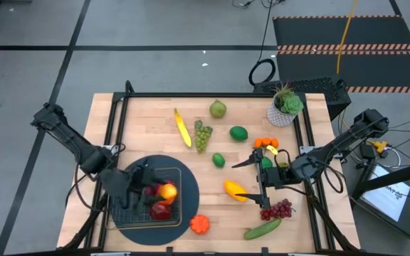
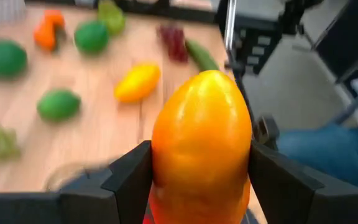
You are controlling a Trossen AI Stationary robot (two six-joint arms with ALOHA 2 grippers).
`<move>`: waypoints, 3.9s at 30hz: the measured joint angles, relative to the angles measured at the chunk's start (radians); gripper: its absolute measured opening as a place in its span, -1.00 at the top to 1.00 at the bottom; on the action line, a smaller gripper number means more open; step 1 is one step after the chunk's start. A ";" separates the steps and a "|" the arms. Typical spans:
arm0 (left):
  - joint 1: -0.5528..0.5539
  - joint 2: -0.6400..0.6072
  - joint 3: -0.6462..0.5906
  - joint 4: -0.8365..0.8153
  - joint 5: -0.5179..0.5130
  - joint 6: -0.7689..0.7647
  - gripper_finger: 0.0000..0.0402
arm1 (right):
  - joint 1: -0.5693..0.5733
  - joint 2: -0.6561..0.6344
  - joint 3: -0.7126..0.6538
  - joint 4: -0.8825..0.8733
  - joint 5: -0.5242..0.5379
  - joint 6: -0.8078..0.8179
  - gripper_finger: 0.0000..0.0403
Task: Build produce basket
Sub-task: Put the orange mango into the gold wire basket, then put the yellow mango into the gold wire basket
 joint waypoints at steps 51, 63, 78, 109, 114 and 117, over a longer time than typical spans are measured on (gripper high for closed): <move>-0.242 0.060 -0.168 -0.054 0.019 -0.358 -0.64 | 0.076 -0.064 0.000 -0.026 0.144 0.050 -0.95; -0.066 0.053 0.114 -0.052 -0.052 0.120 -0.39 | 0.112 -0.101 0.000 -0.097 0.285 0.099 -0.95; -0.040 0.053 0.089 0.037 -0.247 0.294 -0.23 | 0.093 -0.034 0.000 -0.134 0.282 0.235 -0.95; -0.123 0.136 0.074 0.056 -0.200 0.156 -0.24 | 0.124 0.491 0.339 -0.664 0.284 0.762 -0.95; -0.123 0.135 0.074 0.060 -0.200 0.150 -0.24 | 0.151 0.499 0.343 -0.730 0.281 0.807 -0.95; -0.123 0.135 0.074 0.066 -0.200 0.150 -0.24 | 0.170 0.488 0.343 -0.757 0.291 0.834 -0.95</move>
